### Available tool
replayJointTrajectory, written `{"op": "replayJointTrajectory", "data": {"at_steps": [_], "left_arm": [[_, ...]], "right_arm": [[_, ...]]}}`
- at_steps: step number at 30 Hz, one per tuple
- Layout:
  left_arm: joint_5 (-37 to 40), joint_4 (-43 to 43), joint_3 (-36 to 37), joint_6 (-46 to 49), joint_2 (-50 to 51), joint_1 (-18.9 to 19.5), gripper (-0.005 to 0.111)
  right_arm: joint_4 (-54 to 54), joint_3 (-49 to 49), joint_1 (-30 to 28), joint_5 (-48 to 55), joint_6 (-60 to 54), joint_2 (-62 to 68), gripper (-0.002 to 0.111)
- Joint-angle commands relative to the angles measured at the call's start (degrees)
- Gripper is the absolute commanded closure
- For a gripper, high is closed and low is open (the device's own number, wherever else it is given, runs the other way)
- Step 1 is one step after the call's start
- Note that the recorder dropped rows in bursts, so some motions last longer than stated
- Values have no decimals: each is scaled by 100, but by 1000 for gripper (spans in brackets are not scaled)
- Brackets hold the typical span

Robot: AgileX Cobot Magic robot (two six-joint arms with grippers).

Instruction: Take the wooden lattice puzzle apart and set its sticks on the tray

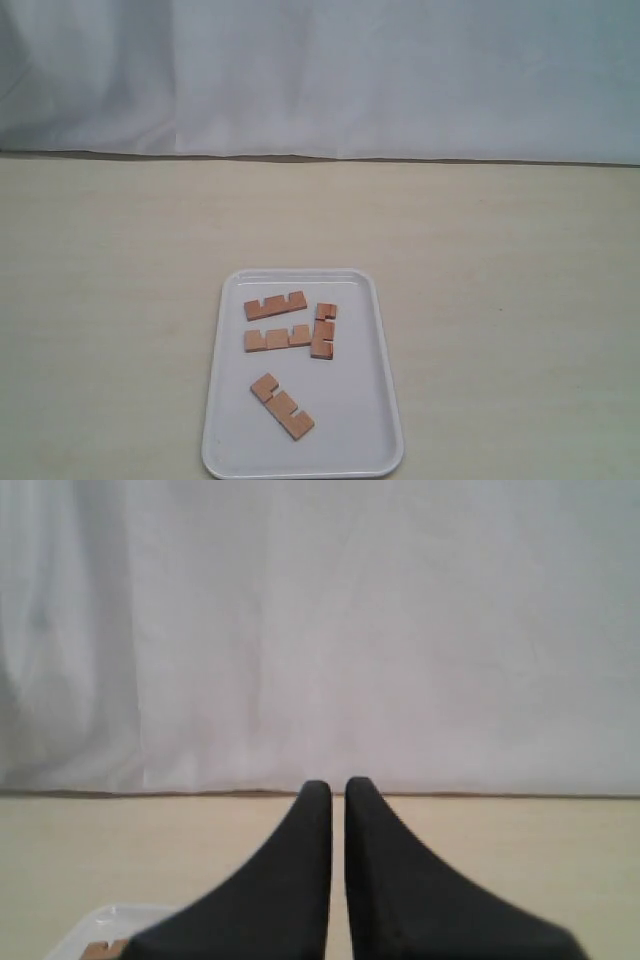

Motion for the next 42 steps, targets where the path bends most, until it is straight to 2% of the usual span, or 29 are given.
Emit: {"op": "replayJointTrajectory", "data": {"at_steps": [1,8,27,42], "left_arm": [[-96,-7,10,-5,-13,-1,107],[-96,-7,10,-5,-13,-1,107],[-96,-7,10,-5,-13,-1,107],[-96,-7,10,-5,-13,-1,107]], "right_arm": [[-49,506,17,-393,-132,-27,104],[-49,506,17,-20,-364,-27,104],[127,506,17,977,-136,-27,104],[-206,506,17,1080,-136,-27,104]]}}
